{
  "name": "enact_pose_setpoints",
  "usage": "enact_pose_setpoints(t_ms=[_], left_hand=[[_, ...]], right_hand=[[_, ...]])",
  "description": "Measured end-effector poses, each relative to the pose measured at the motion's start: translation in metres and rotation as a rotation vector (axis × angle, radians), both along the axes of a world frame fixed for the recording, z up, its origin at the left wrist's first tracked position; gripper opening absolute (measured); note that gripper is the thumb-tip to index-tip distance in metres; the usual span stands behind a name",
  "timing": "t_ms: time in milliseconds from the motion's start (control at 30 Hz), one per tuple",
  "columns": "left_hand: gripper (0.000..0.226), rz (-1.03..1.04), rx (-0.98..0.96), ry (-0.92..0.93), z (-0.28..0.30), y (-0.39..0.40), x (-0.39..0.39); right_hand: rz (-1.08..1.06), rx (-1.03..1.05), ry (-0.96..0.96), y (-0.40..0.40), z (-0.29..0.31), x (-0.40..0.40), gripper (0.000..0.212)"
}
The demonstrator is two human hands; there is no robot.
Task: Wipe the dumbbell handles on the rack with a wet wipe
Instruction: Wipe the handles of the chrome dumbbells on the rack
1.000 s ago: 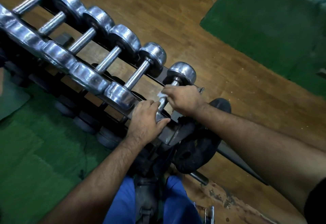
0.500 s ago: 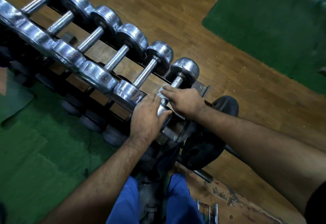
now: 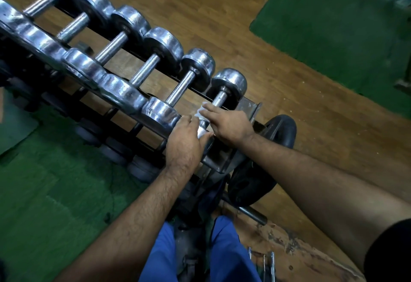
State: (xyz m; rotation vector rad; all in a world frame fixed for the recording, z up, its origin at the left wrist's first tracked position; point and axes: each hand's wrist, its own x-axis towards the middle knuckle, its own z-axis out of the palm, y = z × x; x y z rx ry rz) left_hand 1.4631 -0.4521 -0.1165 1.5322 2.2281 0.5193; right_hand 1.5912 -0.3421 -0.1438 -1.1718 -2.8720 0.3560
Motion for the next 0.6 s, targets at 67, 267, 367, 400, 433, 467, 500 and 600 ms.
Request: enact_pose_setpoints(t_ms=[67,267,367,400,433,467,500,600], left_hand=[[0.055,-0.003,-0.025,-0.006,0.001,0.002,-0.001],[0.060,0.013,-0.079,-0.039,0.003,0.006,-0.012],[0.061,0.006,-0.089,-0.044,0.006,0.004,-0.011],[0.062,0.008,-0.088,-0.047,0.006,0.004,-0.010],[0.062,0.009,-0.087,-0.048,0.005,0.004,-0.010],[0.061,0.002,-0.084,-0.036,0.004,0.004,-0.011],[0.061,-0.015,-0.080,-0.004,0.002,0.004,-0.012],[0.062,-0.080,-0.076,0.132,-0.004,0.006,-0.016]], right_hand=[[-0.063,-0.007,0.067,-0.003,0.000,0.005,0.047],[-0.120,0.035,-0.011,-0.018,0.000,0.006,0.050],[-0.314,0.002,-0.025,-0.018,-0.002,-0.005,0.050],[-0.366,-0.028,-0.004,-0.020,-0.002,-0.009,0.051],[-0.426,-0.065,0.031,-0.023,-0.003,-0.014,0.051],[-0.510,-0.106,0.074,-0.026,-0.003,-0.018,0.051],[-0.610,-0.148,0.112,-0.029,0.000,-0.023,0.051],[-0.844,-0.330,0.269,-0.031,-0.003,-0.037,0.047]])
